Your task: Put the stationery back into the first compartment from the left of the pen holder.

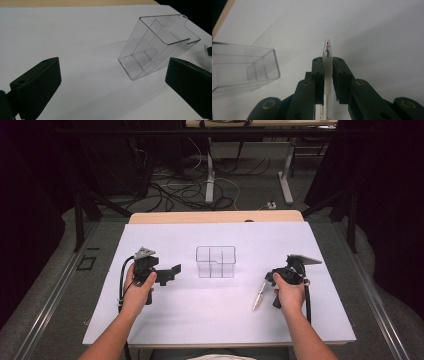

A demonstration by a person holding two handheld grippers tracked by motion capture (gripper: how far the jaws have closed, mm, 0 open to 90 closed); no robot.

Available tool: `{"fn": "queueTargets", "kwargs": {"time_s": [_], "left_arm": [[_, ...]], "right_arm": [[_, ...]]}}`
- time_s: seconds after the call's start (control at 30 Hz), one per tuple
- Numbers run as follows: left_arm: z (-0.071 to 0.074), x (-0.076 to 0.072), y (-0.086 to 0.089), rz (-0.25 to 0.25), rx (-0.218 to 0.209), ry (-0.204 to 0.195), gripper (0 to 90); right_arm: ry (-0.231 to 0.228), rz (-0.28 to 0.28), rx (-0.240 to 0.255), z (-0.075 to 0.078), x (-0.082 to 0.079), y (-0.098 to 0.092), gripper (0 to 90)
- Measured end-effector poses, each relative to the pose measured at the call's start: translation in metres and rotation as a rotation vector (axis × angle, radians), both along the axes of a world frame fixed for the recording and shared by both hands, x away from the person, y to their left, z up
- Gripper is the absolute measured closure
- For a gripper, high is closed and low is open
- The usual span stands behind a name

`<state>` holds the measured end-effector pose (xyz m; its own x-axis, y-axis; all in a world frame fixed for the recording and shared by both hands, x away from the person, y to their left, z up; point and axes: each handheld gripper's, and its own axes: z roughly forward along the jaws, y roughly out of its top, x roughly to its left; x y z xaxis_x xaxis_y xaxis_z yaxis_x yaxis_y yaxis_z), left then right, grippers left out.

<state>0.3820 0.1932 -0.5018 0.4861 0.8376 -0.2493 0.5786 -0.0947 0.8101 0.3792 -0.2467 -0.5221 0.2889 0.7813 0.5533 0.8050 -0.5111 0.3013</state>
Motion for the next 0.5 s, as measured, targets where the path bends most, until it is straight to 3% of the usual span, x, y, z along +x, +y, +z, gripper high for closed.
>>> {"fn": "queueTargets", "kwargs": {"time_s": [0.03,0.07,0.13,0.17,0.2,0.27,0.4,0.43,0.5], "left_arm": [[0.000,0.000,0.000,0.000,0.001,-0.001,0.1],[0.000,0.000,0.001,-0.002,0.006,-0.003,0.1],[0.000,0.000,0.001,-0.001,0.005,-0.004,0.1],[0.000,0.000,0.001,0.000,0.004,-0.004,0.1],[0.000,0.000,0.001,0.000,0.005,-0.003,0.1],[0.000,0.000,0.001,0.000,0.007,-0.004,0.1],[0.000,0.000,0.001,-0.008,0.013,-0.003,0.1],[0.001,0.000,0.001,-0.008,0.013,-0.004,0.1],[0.001,0.000,0.001,-0.007,0.011,-0.006,0.1]], "right_arm": [[-0.002,-0.018,-0.021,0.003,0.001,0.003,80.6],[-0.052,-0.003,-0.032,0.003,0.000,0.004,80.6],[-0.103,-0.007,-0.059,0.008,0.000,0.008,80.6],[-0.057,0.038,-0.089,0.016,-0.001,0.007,80.6],[-0.155,-0.013,-0.076,0.013,0.001,0.013,80.6],[-0.171,0.026,-0.115,0.021,0.000,0.015,80.5],[-0.254,0.048,-0.156,0.035,0.002,0.022,80.6],[-0.269,0.031,-0.178,0.037,0.004,0.025,80.6],[-0.291,0.054,-0.200,0.043,0.006,0.028,80.6]]}}
